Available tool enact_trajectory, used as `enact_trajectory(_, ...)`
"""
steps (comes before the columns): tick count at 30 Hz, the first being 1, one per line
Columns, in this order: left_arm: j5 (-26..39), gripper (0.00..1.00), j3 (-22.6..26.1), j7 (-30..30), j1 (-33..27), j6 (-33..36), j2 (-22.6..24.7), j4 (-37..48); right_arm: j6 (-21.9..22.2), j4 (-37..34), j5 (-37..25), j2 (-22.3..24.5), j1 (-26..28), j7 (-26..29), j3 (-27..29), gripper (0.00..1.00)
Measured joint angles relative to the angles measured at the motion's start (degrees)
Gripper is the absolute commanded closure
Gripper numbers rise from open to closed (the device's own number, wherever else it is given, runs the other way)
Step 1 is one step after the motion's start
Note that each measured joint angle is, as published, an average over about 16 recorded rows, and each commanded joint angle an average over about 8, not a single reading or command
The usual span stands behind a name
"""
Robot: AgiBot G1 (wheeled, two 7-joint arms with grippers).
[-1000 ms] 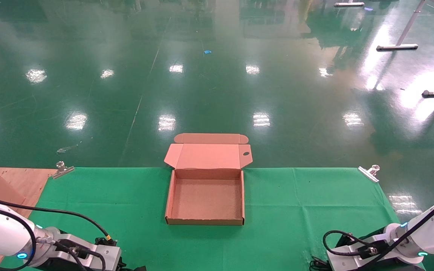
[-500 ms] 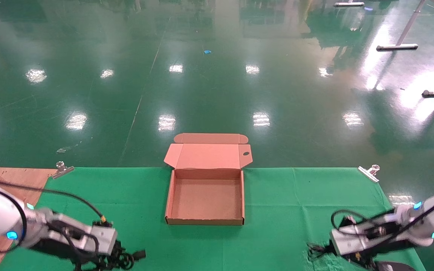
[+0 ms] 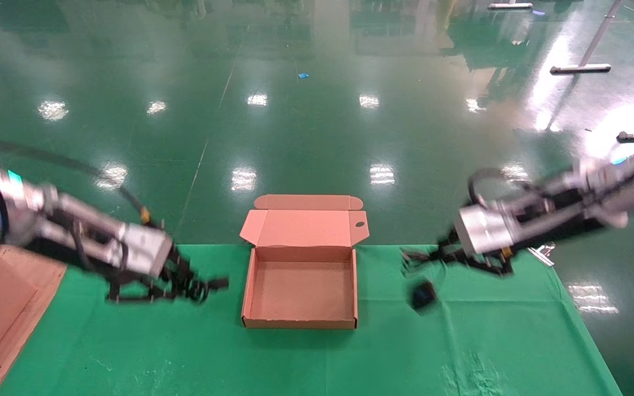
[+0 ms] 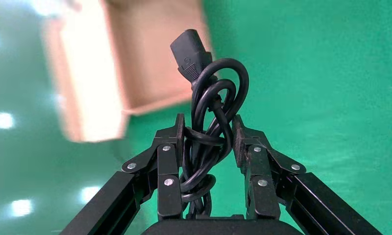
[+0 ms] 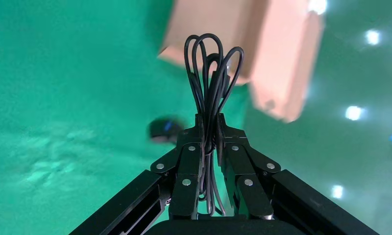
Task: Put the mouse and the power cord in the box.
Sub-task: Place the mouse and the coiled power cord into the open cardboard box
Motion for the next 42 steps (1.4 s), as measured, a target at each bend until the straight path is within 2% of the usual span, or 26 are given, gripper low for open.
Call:
enact_trajectory(6, -1.9, 1.0, 0.8, -2.6, -5.7, 2.2, 1.8, -4.4, -1.8, 8.5, 0.5, -3.0, 3.6, 8.9, 0.3, 1.0)
enact_trajectory(11, -4.3, 1.0, 2.6, -4.6, -8.1, 2.7, 2.8, -7.6, -2.4, 14.9, 0.8, -4.9, 4.8, 15.5, 0.2, 1.0)
enact_trajectory(16, -7.1, 1.0, 5.2, -4.9, -8.2, 1.9, 2.6, -11.3, -2.9, 20.2, 1.4, -4.9, 4.8, 20.2, -0.2, 1.0)
enact_trajectory(20, -8.4, 1.0, 6.9, -4.1, -5.5, -2.3, 1.8, -15.5, -3.5, 24.4, 2.6, -3.2, 4.2, 22.8, -0.7, 1.0)
enact_trajectory(26, -10.2, 1.0, 7.3, -2.7, 2.8, -13.6, 0.7, -23.6, -3.9, 31.2, 5.1, 1.5, 2.3, 26.2, -2.0, 1.0)
enact_trajectory(33, -9.3, 1.0, 5.3, -2.5, 17.3, -36.2, 1.7, -32.1, -3.5, 38.6, 8.3, 7.8, -1.3, 29.5, -4.0, 1.0)
enact_trajectory(38, -6.7, 1.0, 4.8, -2.7, 26.2, -50.9, 4.7, -33.2, -2.4, 41.3, 9.6, 11.1, -4.3, 30.3, -5.1, 1.0)
enact_trajectory(42, -4.8, 1.0, 5.2, -2.2, 31.1, -59.5, 7.7, -31.0, -1.2, 41.2, 9.9, 12.5, -6.7, 29.7, -5.7, 1.0)
